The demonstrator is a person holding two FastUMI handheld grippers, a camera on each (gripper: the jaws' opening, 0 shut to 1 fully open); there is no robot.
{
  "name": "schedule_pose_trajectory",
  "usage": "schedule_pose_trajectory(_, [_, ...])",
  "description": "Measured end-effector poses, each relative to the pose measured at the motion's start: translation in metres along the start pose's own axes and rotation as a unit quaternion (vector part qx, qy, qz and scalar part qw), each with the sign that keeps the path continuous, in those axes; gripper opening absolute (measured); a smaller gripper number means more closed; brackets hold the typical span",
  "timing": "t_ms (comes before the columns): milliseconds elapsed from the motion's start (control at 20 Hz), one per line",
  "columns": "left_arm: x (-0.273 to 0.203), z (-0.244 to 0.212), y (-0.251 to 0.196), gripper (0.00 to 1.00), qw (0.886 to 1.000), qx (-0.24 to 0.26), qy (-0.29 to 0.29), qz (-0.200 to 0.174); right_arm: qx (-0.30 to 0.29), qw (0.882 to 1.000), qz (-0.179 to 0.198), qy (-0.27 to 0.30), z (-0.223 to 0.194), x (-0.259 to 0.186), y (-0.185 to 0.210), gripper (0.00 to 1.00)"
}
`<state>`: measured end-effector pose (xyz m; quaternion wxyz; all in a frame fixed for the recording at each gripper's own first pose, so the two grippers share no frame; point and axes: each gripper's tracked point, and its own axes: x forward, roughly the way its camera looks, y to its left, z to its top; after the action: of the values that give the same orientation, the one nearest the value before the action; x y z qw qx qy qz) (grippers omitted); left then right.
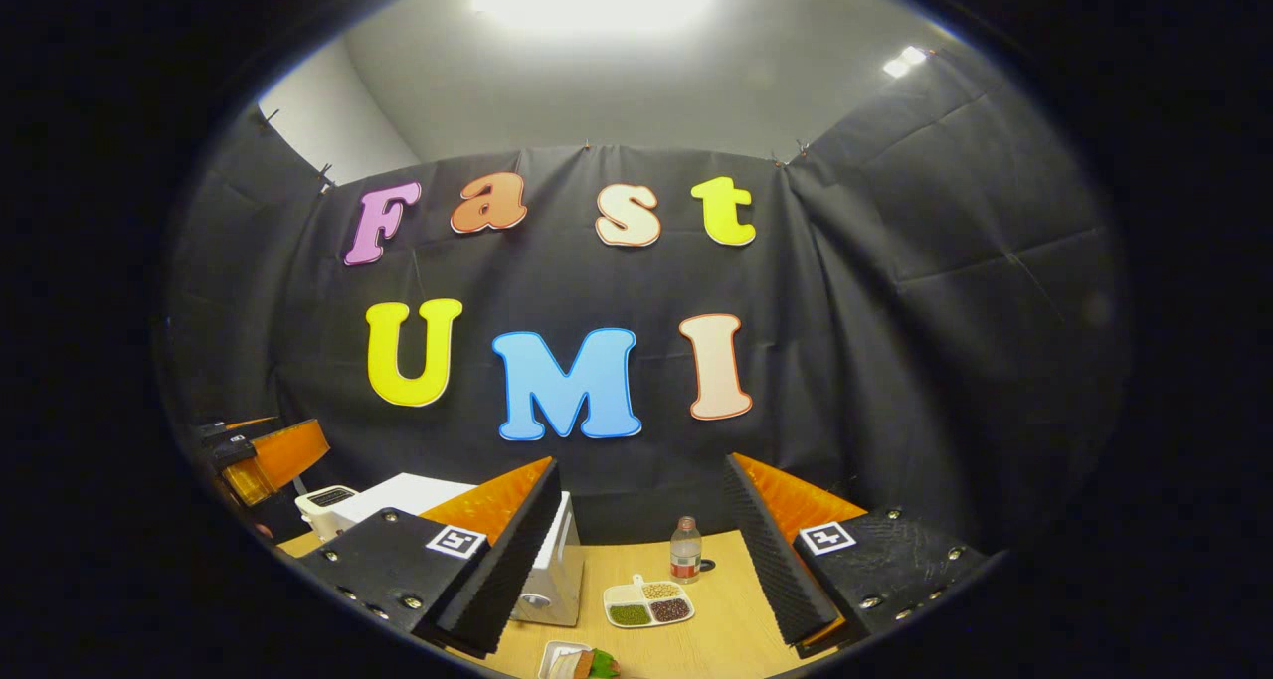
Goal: Open the microwave oven with the left hand, put the food in, and close the microwave oven.
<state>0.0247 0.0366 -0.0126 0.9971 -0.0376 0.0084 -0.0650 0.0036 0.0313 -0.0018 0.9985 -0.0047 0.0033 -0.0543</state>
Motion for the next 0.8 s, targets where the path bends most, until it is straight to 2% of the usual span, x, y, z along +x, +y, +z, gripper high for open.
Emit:
schedule_pose_trajectory(150, [0.006,-0.013,0.002,1.00,1.000,0.015,0.001,-0.005,0.005,1.000,0.003,0.004,-0.006,0.002,0.002,0.99])
schedule_pose_trajectory(350, [0.014,-0.051,0.000,0.98,1.000,-0.003,0.022,0.003,0.000,1.000,0.015,0.009,-0.012,0.010,0.001,0.98])
schedule_pose_trajectory(400, [0.018,-0.065,-0.001,0.95,1.000,-0.003,0.031,0.005,0.001,1.000,0.017,0.012,-0.016,0.011,0.001,0.99])
schedule_pose_trajectory(450, [0.022,-0.079,-0.002,0.98,0.999,0.000,0.042,0.005,0.001,1.000,0.022,0.017,-0.019,0.013,0.000,0.99])
schedule_pose_trajectory(550, [0.028,-0.112,-0.008,0.95,0.998,0.006,0.067,0.002,-0.003,0.999,0.029,0.023,-0.024,0.017,-0.002,0.99])
schedule_pose_trajectory(600, [0.031,-0.128,-0.010,1.00,0.997,0.010,0.078,0.001,-0.005,0.999,0.032,0.026,-0.028,0.019,-0.004,0.99])
schedule_pose_trajectory(650, [0.034,-0.142,-0.011,1.00,0.996,0.015,0.086,0.002,-0.008,0.999,0.033,0.029,-0.031,0.022,-0.007,0.99])
schedule_pose_trajectory(700, [0.037,-0.157,-0.012,0.95,0.996,0.022,0.092,0.003,-0.011,0.999,0.033,0.033,-0.035,0.025,-0.011,0.99])
schedule_pose_trajectory(750, [0.041,-0.172,-0.014,1.00,0.995,0.028,0.099,0.001,-0.013,0.999,0.033,0.037,-0.039,0.027,-0.013,0.99])
schedule_pose_trajectory(800, [0.047,-0.191,-0.016,0.95,0.993,0.032,0.112,-0.001,-0.016,0.999,0.032,0.041,-0.043,0.029,-0.016,0.99])
